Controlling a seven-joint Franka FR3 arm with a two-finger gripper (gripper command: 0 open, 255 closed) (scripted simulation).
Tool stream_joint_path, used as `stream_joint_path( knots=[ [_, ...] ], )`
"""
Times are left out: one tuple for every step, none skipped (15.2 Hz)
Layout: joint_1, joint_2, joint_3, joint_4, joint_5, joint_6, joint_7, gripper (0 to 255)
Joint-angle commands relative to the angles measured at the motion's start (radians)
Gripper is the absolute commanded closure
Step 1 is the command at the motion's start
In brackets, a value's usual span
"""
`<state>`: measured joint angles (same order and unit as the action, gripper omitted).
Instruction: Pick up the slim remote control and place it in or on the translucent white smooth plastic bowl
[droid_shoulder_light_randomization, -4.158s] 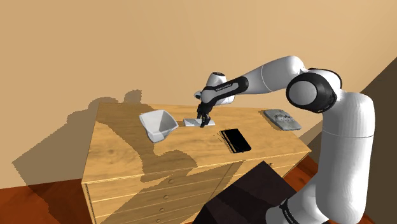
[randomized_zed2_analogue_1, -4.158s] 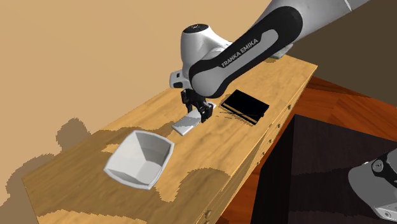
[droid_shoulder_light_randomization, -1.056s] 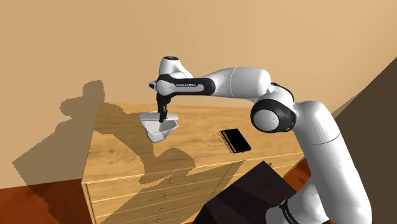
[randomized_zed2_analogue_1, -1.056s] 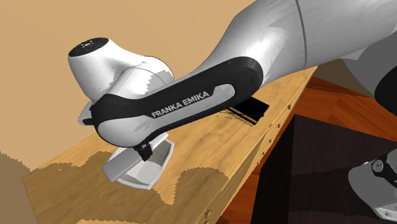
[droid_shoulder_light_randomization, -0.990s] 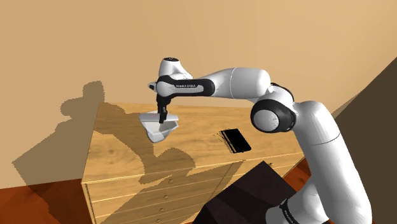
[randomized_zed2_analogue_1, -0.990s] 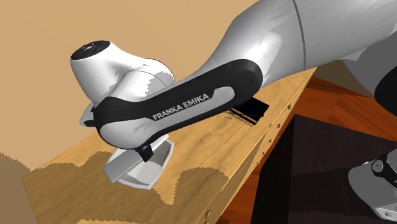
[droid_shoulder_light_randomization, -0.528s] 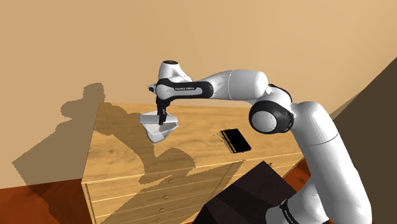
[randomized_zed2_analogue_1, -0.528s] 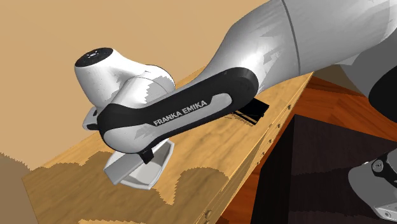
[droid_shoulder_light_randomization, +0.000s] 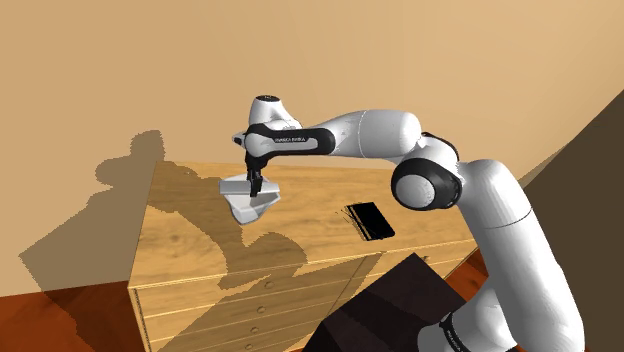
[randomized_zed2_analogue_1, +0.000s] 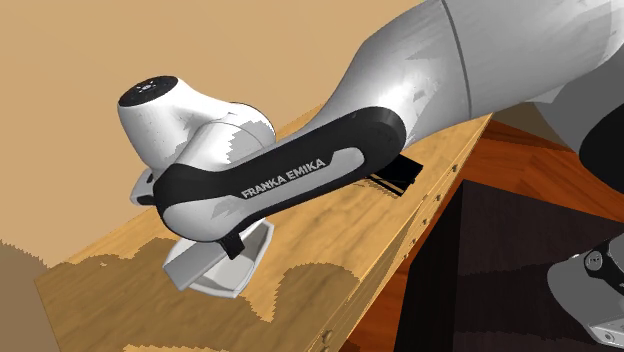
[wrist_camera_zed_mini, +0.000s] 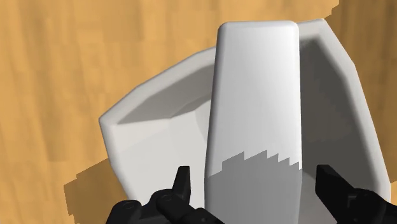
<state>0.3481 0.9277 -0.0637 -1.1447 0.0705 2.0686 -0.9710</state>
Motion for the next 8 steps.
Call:
stream_joint_path(
  knots=[
    [0.000, -0.018, -0.001, 0.003, -0.001, -0.021, 0.000, 0],
    [0.000, -0.034, -0.002, 0.009, -0.002, -0.043, 0.001, 0],
    [0.000, -0.049, -0.002, 0.016, -0.003, -0.066, 0.001, 0],
    [0.000, -0.060, -0.003, 0.024, -0.003, -0.084, 0.002, 0],
    [0.000, -0.060, -0.003, 0.024, -0.003, -0.084, 0.002, 0],
    [0.000, -0.061, -0.003, 0.024, -0.003, -0.084, 0.002, 0],
    [0.000, -0.060, -0.003, 0.024, -0.003, -0.084, 0.002, 0],
    [0.000, -0.060, -0.003, 0.024, -0.003, -0.084, 0.002, 0]
  ],
)
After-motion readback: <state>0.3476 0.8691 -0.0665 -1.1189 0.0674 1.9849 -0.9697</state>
